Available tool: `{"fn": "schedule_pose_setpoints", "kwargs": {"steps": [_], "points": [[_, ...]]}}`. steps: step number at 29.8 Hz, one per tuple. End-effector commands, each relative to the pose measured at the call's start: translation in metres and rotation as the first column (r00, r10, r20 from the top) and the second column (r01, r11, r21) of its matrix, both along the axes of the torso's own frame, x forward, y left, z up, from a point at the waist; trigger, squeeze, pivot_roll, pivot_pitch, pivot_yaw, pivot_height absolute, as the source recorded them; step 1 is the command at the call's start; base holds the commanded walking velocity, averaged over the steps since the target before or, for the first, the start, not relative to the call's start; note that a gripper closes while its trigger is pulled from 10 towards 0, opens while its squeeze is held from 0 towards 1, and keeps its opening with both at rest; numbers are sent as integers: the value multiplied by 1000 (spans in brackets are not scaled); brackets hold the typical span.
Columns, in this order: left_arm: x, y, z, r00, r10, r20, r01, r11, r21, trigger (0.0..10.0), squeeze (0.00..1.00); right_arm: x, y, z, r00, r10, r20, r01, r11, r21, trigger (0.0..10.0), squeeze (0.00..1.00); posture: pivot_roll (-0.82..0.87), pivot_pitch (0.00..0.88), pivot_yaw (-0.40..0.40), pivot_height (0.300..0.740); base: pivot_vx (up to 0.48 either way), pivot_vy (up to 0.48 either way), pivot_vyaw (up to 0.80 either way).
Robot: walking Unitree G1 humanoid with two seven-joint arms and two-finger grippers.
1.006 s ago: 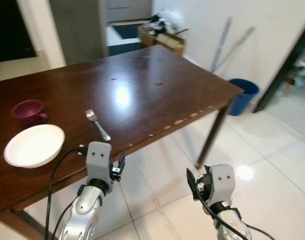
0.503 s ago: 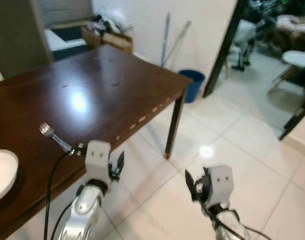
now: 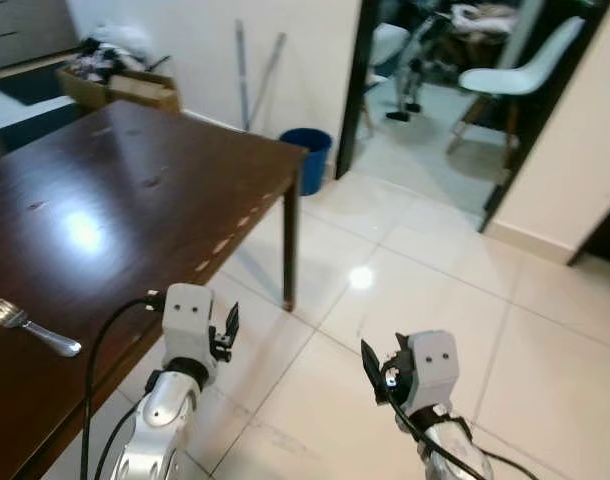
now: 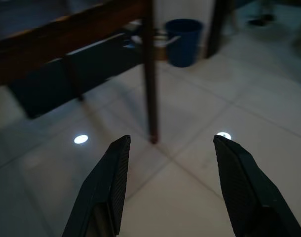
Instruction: Setting the table
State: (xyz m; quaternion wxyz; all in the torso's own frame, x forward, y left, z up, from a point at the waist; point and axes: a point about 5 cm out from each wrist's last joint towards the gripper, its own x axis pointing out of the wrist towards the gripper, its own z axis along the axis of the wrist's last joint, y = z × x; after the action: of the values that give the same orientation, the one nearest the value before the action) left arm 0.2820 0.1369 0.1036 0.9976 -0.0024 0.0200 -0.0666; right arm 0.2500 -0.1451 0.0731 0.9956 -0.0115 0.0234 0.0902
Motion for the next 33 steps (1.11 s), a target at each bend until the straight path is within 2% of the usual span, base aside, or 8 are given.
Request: {"fn": "schedule_pose_setpoints", "kwargs": {"steps": [1,12,33], "points": [[-1,0,-4,1000,0,-9,0,1000,16,10000,0,-1,-2,-2,1000,-9,-9,9,1000,1,10000,0,-144,0,74,740,337,0,-800],[0,-1,-3,1000,-5,-1,5,1000,6,10000,0,-1,-3,-1,1000,-10,-3,10,1000,-5,10000,0,-149,0,75,740,480,0,0],[1,-3,-4,1000,-9,-4,9,1000,-5,10000,0,-2,-2,-2,1000,-7,-13,7,1000,0,10000,0,-151,0,73,740,445,0,-779]]}}
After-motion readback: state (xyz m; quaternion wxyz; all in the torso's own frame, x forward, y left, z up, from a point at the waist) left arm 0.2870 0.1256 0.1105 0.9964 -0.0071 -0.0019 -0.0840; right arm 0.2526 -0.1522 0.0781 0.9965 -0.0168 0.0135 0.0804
